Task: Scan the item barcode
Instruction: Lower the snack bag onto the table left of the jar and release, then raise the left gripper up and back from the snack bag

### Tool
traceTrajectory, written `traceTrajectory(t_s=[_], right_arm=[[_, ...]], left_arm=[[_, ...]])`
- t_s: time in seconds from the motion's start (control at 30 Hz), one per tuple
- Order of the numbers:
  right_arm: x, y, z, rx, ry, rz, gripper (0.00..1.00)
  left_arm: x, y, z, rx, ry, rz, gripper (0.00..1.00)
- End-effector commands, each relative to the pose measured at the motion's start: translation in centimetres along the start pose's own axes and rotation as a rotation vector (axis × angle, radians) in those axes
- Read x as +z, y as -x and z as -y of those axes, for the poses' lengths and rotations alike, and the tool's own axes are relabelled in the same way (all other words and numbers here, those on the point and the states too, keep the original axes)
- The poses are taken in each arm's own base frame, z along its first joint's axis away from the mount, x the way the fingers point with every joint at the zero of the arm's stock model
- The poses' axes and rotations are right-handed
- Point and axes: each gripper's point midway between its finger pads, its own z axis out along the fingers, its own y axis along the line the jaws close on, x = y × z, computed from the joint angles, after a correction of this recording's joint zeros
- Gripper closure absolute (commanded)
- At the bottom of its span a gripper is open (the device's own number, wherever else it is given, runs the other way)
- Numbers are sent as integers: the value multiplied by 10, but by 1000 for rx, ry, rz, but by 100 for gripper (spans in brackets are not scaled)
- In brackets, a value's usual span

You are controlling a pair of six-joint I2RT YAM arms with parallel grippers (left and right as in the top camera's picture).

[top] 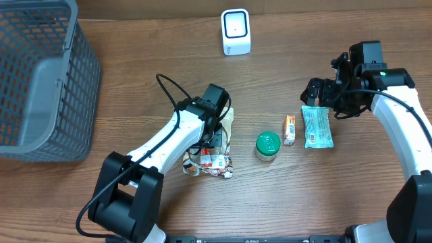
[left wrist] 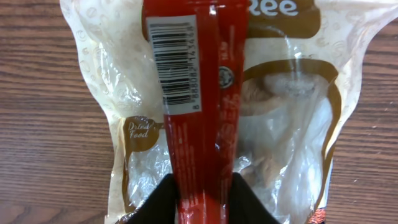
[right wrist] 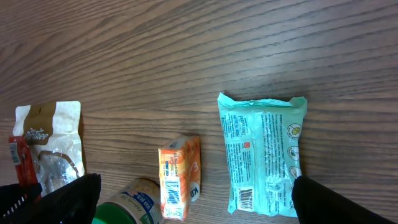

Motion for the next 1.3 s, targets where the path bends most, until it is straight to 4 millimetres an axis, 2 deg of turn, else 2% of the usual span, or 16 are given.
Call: traceTrajectory(t_s=[0.0, 0.13, 0.3, 0.57, 0.73, 0.77, 0.83, 0.9, 0.97, 1.27], right_arm=[[-7, 4, -6, -12, 13, 26, 0], [-7, 4, -6, -12, 13, 26, 0], [-7, 4, -6, -12, 13, 26, 0], [-7, 4, -6, -12, 13, 26, 0], [-7, 4, -6, -12, 13, 26, 0], [-7, 4, -6, -12, 13, 26, 0], [-7, 4, -6, -12, 13, 26, 0], [-7, 4, -6, -12, 13, 26, 0], [-7, 4, -6, -12, 13, 26, 0], [-7, 4, -6, -12, 13, 26, 0]], left_arm=[[-2, 6, 0, 15, 7, 15, 74], [-2, 5, 1, 15, -2, 8, 57], [-9, 7, 4, 13, -25, 5, 53], [-61, 37, 9, -3, -54, 75, 48], [-86, 55, 6, -60, -73, 115, 46], [-89, 58, 4, -86, -80, 115, 45], [-93, 62, -1, -135, -108, 104, 25], [-94, 64, -4, -165, -152, 85, 14], [-92, 65, -12, -197, -174, 66, 13], [-85, 74, -71, -342, -137, 51, 9]])
